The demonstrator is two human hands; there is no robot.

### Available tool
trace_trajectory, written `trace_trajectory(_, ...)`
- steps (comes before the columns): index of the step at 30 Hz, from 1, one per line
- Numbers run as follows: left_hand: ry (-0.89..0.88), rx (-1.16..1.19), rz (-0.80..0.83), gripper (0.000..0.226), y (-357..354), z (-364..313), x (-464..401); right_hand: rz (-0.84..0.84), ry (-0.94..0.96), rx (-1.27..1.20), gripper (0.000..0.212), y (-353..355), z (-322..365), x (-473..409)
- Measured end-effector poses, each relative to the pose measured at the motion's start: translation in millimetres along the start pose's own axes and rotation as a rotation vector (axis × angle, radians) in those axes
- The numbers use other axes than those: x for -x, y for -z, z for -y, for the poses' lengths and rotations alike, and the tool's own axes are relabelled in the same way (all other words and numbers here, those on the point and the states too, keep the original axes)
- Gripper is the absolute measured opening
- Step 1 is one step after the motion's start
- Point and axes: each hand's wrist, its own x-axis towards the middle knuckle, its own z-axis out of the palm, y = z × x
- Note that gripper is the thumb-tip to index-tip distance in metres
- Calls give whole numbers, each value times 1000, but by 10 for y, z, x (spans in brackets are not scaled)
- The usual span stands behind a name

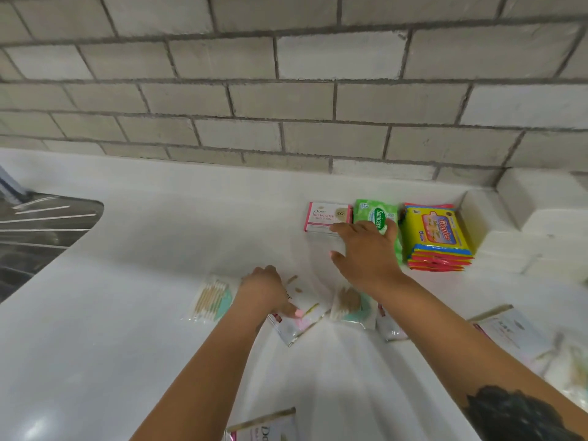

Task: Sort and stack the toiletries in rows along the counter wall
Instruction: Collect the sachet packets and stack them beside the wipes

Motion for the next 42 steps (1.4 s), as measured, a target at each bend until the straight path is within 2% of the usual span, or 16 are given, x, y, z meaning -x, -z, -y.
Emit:
trace_trajectory(12,-50,169,-59,65,-148,114,118,63,2,-63,48,-41,59,381)
trace_trajectory(15,-33,299,-177,62,-213,142,129,59,25,-86,45,-77,67,449)
trace_trajectory(19,67,373,-370,78,-263,93,129,67,93,-72,36,-202,157,492)
trace_trajectory(21,118,276,-495,73,-281,61,131,82,158,-47,30,-297,226,486)
trace_trajectory(24,36,9,-687,59,-297,125,110,173,233,-23,35,-466,368,463)
trace_trajectory(26,-79,-61,-565,48,-311,168,134,124,258,57,37,-602,432,429)
trace_trajectory(29,-168,-219,-428,51,-384,275,44,64,274,94,30,-761,459,321)
trace_trajectory(32,-227,-254,-474,51,-334,334,-114,-12,278,104,31,-811,525,145)
trace_trajectory(34,-230,-286,-485,43,-252,344,-263,-42,290,105,18,-801,569,-4)
trace_trajectory(36,-207,-186,-450,45,-144,308,-412,-82,325,82,10,-816,619,-131)
trace_trajectory(38,-165,-221,-370,51,-53,311,-604,-77,359,113,15,-870,663,-237)
trace_trajectory(40,-182,-224,-336,52,69,322,-761,-85,356,183,30,-910,703,-355)
trace_trajectory(42,-204,-204,-314,52,165,342,-913,-75,337,238,24,-958,733,-493)
